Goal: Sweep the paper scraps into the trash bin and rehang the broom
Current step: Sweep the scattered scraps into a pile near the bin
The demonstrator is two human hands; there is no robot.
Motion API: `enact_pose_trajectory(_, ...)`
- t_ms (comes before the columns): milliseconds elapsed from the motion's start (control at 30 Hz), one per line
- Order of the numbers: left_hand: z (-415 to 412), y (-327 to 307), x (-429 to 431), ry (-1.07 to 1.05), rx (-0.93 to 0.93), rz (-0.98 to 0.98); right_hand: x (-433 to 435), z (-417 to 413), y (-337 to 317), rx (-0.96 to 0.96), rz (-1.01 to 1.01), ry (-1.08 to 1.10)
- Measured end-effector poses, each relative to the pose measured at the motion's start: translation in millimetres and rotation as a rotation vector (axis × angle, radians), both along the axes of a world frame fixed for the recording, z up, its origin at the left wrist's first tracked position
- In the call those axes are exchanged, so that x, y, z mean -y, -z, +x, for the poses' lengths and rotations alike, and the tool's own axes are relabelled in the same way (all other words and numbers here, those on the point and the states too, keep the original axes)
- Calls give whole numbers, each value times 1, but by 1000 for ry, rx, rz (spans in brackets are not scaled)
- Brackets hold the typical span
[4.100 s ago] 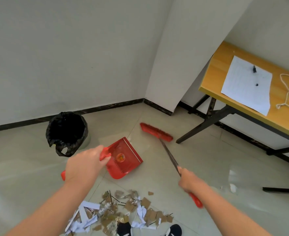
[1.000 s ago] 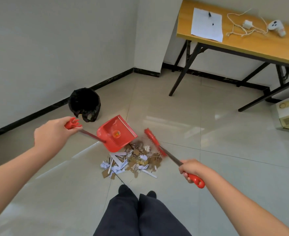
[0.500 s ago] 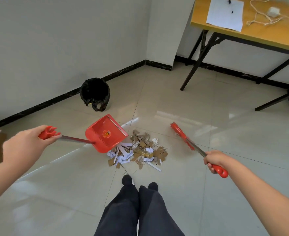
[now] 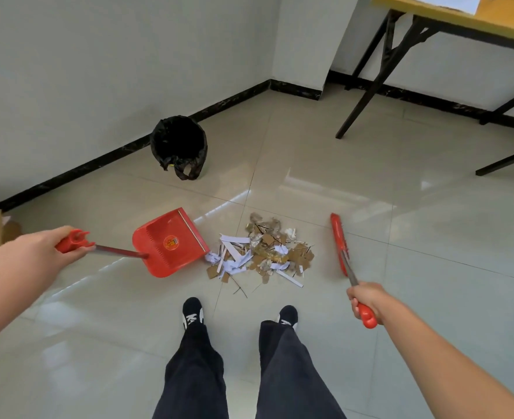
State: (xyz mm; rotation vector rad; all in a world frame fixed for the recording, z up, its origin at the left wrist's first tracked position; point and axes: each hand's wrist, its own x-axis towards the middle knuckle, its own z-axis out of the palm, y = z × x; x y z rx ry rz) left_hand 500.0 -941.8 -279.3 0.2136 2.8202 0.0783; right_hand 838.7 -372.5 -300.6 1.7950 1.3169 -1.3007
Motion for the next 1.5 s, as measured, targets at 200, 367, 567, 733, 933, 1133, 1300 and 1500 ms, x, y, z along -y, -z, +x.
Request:
enact_pose_trajectory(200, -40, -22, 5, 179, 8, -13, 113, -44, 0, -13, -4, -54)
enact_pose_trajectory(367, -47, -71, -42, 457, -43, -54, 169, -84, -3, -13, -24, -81)
enact_pose_trajectory(567, -60, -81, -49, 537, 62, -129, 172, -87, -38, 12, 88, -23)
enact_pose_trajectory(733, -64, -80, -48, 650, 59, -163, 169, -71, -62, -25, 138, 32)
enact_pose_trajectory(933, -73, -58, -58, 703, 84, -102, 162, -80, -61, -35, 79, 80)
enact_pose_trajectory(1133, -78, -33, -50, 675, 27, -30, 174, -83, -51, -52, 87, 133)
enact_pose_trajectory(1300, -76, -35, -45, 698, 72, -39, 181, -69, -41, -30, 95, 118)
enact_pose_trajectory(1500, -64, -26, -50, 672, 122, -64, 198, -69, -28, -49, 50, 109)
